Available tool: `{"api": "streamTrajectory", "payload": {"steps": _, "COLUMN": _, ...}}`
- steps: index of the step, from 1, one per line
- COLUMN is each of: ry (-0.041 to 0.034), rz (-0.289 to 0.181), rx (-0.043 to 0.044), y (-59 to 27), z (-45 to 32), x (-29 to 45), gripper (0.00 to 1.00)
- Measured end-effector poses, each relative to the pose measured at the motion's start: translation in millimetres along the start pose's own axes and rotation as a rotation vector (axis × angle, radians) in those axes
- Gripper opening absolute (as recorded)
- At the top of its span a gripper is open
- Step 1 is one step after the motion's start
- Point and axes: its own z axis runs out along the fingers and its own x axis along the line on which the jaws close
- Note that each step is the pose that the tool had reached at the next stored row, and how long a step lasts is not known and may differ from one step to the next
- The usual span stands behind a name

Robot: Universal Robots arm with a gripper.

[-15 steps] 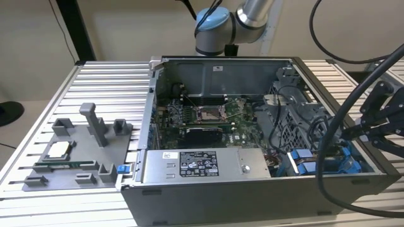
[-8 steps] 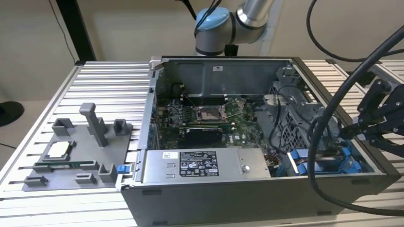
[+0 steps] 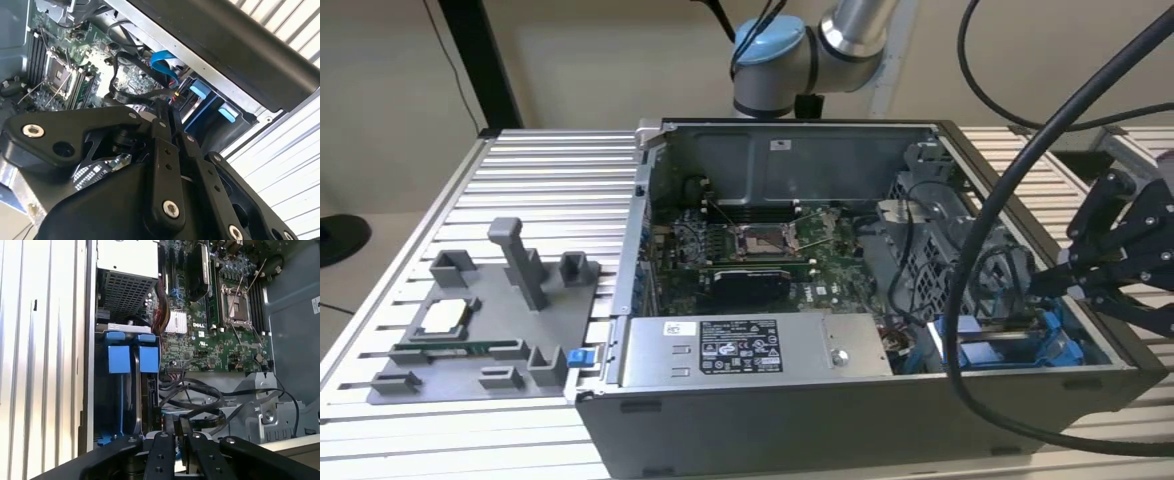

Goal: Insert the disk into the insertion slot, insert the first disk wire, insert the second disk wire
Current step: 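Insert the second disk wire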

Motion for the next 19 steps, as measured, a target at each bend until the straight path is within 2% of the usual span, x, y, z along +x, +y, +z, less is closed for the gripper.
{"api": "streamTrajectory", "payload": {"steps": 3, "ry": 0.0057, "rz": 0.002, "rx": 0.0054, "y": 4.2, "z": 0.7, "x": 0.2, "gripper": 0.0}}
{"api": "streamTrajectory", "payload": {"steps": 4, "ry": 0.0115, "rz": 0.003, "rx": 0.0071, "y": 5.0, "z": 0.9, "x": 0.3, "gripper": 0.0}}
{"api": "streamTrajectory", "payload": {"steps": 5, "ry": 0.0242, "rz": 0.005, "rx": 0.0092, "y": 5.6, "z": 1.0, "x": 0.3, "gripper": 0.0}}
{"api": "streamTrajectory", "payload": {"steps": 6, "ry": 0.0402, "rz": 0.008, "rx": 0.0116, "y": 6.2, "z": 1.2, "x": 0.4, "gripper": 0.0}}
{"api": "streamTrajectory", "payload": {"steps": 13, "ry": 0.1636, "rz": 0.031, "rx": 0.031, "y": 10.0, "z": 2.0, "x": 0.6, "gripper": 0.0}}
{"api": "streamTrajectory", "payload": {"steps": 14, "ry": 0.1725, "rz": 0.032, "rx": 0.0339, "y": 11.5, "z": 2.3, "x": 0.6, "gripper": 0.0}}
{"api": "streamTrajectory", "payload": {"steps": 15, "ry": 0.1751, "rz": 0.032, "rx": 0.0365, "y": 13.2, "z": 2.5, "x": 0.5, "gripper": 0.0}}
{"api": "streamTrajectory", "payload": {"steps": 17, "ry": 0.1761, "rz": 0.032, "rx": 0.0389, "y": 15.5, "z": 0.7, "x": -0.6, "gripper": 0.0}}
{"api": "streamTrajectory", "payload": {"steps": 19, "ry": 0.1759, "rz": 0.033, "rx": 0.0398, "y": 17.6, "z": -5.1, "x": -3.5, "gripper": 0.0}}
